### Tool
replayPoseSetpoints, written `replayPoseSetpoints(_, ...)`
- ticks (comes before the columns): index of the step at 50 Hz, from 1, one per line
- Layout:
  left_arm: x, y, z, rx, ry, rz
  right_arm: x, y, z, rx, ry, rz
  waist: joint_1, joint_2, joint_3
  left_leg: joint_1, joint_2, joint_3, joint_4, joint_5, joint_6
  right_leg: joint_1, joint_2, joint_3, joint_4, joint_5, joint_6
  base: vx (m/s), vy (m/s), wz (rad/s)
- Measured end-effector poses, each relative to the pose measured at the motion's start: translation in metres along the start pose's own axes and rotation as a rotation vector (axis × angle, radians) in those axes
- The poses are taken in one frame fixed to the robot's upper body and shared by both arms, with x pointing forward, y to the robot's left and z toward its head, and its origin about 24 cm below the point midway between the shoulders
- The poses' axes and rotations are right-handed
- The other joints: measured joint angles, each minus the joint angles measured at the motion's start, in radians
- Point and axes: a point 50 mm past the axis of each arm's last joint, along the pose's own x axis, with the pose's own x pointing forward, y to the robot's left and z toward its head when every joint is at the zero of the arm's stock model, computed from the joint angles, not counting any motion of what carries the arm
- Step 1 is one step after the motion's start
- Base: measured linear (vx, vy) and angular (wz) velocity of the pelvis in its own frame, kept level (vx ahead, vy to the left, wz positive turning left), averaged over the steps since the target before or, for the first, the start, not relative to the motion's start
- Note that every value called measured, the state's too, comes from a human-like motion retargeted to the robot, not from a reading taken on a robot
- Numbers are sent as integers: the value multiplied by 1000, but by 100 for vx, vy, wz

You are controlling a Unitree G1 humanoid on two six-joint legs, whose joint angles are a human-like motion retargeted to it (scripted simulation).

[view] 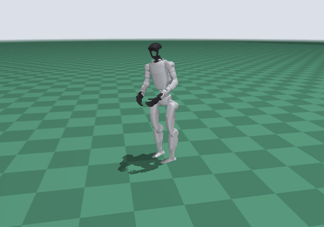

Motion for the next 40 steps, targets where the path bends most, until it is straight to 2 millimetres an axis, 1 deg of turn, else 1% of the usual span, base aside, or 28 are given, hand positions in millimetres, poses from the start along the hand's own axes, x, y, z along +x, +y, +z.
replayPoseSetpoints(10, 6, -8, 4, -30, -16, -39, 4, 3, 2, 79, -8, 24, 16, 9, -2, -4, -4, -17, 0, 8, -8, 10, -2, -14, -19, 9, -2, 0, 0, 0)
replayPoseSetpoints(18, 13, -21, 7, -55, -2, -122, 14, 4, 10, 111, -22, 34, 34, 22, 1, -9, -10, -29, 0, 17, -15, 14, -6, -25, -30, 13, -3, 0, 0, 0)
replayPoseSetpoints(27, 20, -35, 6, -36, 36, -204, 25, -7, 16, 74, -8, -20, 54, 42, 7, -18, -18, -39, 0, 26, -25, 14, -13, -37, -37, 13, -4, 0, 0, 0)
replayPoseSetpoints(32, 23, -41, 4, -7, 57, -231, 30, -14, 20, 46, -5, -61, 63, 53, 11, -23, -23, -41, 0, 31, -30, 11, -18, -41, -38, 11, -5, 0, 0, 0)
replayPoseSetpoints(40, 26, -47, 4, 25, 74, -254, 34, -23, 26, 49, -18, -114, 69, 64, 14, -31, -29, -42, 0, 36, -34, 4, -24, -43, -37, 8, -5, 0, 0, 0)
